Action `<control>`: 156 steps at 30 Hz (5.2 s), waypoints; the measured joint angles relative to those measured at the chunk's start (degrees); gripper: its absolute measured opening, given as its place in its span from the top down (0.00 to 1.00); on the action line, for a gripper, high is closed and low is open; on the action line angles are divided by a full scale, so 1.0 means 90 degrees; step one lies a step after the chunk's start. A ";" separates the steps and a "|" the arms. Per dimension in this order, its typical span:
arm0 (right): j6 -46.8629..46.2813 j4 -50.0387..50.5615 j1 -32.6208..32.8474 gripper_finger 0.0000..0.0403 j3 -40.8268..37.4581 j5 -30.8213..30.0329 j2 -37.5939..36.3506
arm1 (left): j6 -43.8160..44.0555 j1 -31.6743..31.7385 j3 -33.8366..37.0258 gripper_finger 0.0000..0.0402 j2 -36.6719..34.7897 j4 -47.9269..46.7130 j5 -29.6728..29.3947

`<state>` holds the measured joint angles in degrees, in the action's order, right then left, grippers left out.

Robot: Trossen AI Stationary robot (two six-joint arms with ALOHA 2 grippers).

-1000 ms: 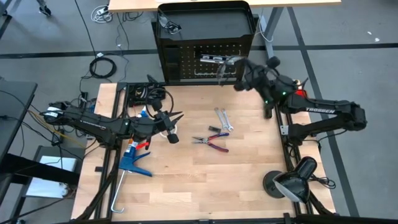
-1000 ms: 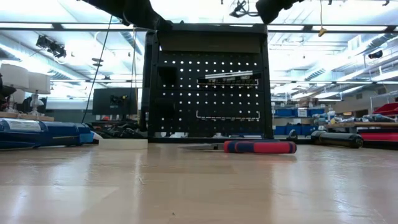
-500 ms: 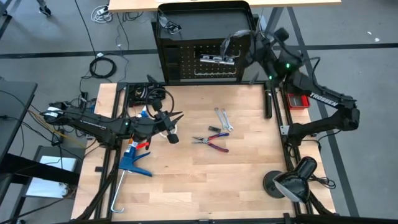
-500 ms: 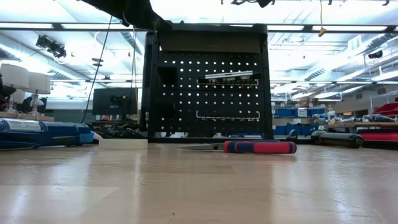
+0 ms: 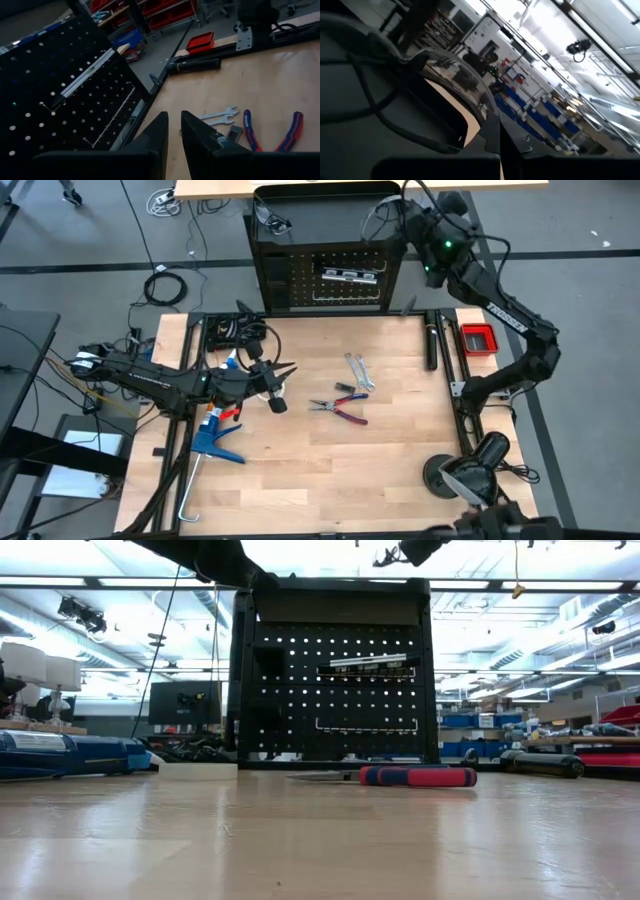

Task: Hang tools onto peg board
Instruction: Put the safety goggles on the peg board bin, then put the pliers on the peg board bin

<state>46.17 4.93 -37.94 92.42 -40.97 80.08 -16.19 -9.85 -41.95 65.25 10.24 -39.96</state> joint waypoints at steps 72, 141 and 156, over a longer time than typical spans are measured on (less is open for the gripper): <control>-0.2754 0.2584 0.2282 0.78 -0.2662 0.2341 -0.1657 | 0.1332 0.0182 -0.0005 0.86 0.1694 0.0108 0.1570; -0.4019 -0.0069 0.2964 0.77 -0.5914 0.3915 -0.1728 | 0.1994 0.1442 -0.0741 0.41 0.4539 0.0728 0.4071; -0.4018 -0.0078 0.2964 0.77 -0.5914 0.3915 -0.1728 | 0.1135 0.1439 -0.0750 0.38 0.4553 0.0335 0.4201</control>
<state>10.01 4.23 -11.26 39.20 -5.73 64.53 -5.97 3.11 -48.70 106.23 13.26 -2.16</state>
